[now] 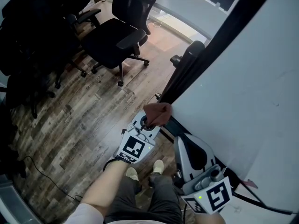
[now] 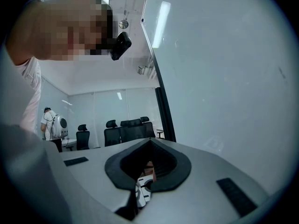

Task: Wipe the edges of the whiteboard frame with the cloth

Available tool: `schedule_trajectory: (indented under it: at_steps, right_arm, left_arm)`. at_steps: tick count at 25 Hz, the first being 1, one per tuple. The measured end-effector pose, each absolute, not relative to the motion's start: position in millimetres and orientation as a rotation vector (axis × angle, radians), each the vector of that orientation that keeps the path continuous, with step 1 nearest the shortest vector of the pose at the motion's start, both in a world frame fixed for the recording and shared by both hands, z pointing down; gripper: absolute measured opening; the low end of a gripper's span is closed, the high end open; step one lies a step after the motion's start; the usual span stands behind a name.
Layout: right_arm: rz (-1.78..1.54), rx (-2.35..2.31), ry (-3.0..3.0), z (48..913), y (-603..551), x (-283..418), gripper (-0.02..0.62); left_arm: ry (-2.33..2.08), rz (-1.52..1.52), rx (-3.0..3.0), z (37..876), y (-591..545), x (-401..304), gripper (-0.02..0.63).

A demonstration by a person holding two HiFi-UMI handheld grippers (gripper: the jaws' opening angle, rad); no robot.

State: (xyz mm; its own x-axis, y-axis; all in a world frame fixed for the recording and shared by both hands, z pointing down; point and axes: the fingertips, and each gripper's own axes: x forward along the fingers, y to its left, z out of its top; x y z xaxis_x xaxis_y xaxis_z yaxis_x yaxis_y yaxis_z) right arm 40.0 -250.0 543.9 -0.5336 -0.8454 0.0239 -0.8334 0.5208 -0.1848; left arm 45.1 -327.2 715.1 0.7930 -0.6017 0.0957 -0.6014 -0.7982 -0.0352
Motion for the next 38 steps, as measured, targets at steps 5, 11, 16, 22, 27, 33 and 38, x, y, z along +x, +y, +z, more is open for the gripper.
schedule_trajectory:
  at_steps: [5, 11, 16, 22, 27, 33, 38]
  right_arm:
    - [-0.279, -1.496, 2.679, 543, -245, 41, 0.002]
    - [-0.302, -1.492, 2.688, 526, -238, 40, 0.002]
    - [-0.32, -1.48, 2.705, 499, -231, 32, 0.002]
    - [-0.309, -1.487, 2.724, 468, -226, 27, 0.002]
    - [-0.283, -1.489, 2.741, 441, -223, 21, 0.002]
    - [-0.251, -1.45, 2.76, 411, -217, 6, 0.002]
    - [-0.225, -1.439, 2.754, 386, -215, 1, 0.002]
  left_arm:
    - [1.034, -0.189, -3.003, 724, -320, 40, 0.064]
    - [1.065, -0.218, -2.99, 694, -305, 23, 0.064]
    - [1.066, -0.24, -2.965, 645, -282, 6, 0.064]
    - [1.047, -0.255, -2.918, 582, -256, -5, 0.064]
    - [1.085, -0.205, -2.937, 533, -243, -13, 0.064]
    - [1.097, -0.153, -2.91, 472, -228, -29, 0.064]
    - [1.09, -0.111, -2.882, 422, -218, -37, 0.064]
